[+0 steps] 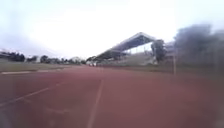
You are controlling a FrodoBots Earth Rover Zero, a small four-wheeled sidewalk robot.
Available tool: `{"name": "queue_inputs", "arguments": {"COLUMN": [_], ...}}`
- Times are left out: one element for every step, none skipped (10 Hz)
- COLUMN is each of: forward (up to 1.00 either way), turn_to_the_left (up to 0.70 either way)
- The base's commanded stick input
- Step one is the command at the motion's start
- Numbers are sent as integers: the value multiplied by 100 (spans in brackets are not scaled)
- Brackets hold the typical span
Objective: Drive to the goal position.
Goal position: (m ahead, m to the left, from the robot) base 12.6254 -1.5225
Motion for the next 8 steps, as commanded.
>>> {"name": "queue_inputs", "arguments": {"forward": [70,70,70,70,70,70,70,70], "turn_to_the_left": [0,0,0,0,0,0,0,0]}}
